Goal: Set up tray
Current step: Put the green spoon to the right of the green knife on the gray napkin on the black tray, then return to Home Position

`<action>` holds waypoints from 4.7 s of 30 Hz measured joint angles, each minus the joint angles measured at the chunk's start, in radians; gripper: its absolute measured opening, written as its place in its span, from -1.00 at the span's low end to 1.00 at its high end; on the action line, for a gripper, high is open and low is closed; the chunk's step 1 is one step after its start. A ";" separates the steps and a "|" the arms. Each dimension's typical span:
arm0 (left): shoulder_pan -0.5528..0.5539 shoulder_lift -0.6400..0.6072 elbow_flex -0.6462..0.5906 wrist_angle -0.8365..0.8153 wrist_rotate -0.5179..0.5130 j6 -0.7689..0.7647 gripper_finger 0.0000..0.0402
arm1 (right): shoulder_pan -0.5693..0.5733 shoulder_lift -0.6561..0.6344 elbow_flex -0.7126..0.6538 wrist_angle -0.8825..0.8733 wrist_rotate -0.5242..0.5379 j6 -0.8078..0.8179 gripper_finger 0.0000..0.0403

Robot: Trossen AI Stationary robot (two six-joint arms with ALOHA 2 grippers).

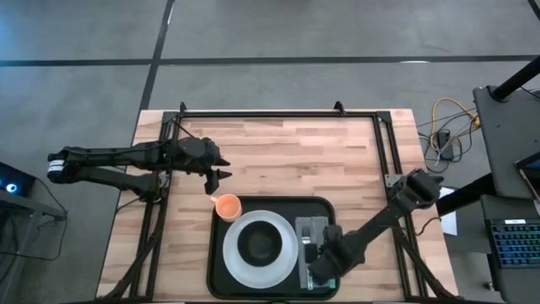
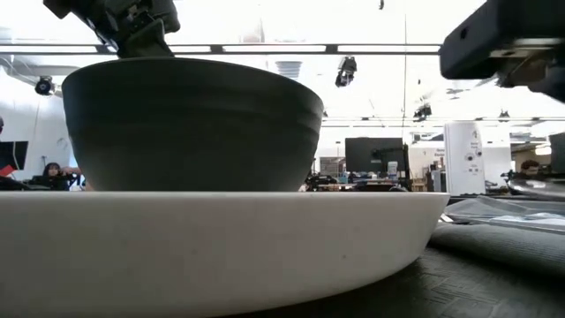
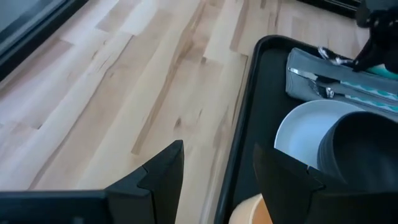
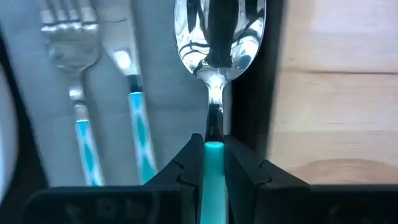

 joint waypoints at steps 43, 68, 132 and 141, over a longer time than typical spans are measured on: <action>0.000 0.013 -0.002 0.003 0.000 0.000 -0.14 | -0.046 0.010 -0.074 0.204 0.052 -0.102 -0.60; 0.000 0.014 0.054 0.107 0.010 -0.026 -0.14 | 0.036 -0.156 -0.074 0.061 0.341 -0.152 -0.39; 0.334 0.145 -0.175 1.204 0.586 -0.224 -0.14 | -0.404 -1.811 -1.048 0.808 0.364 -1.751 -0.39; 0.328 0.141 -0.226 1.368 0.569 -0.148 -0.14 | -0.409 -1.902 -1.028 0.661 0.266 -1.811 -0.39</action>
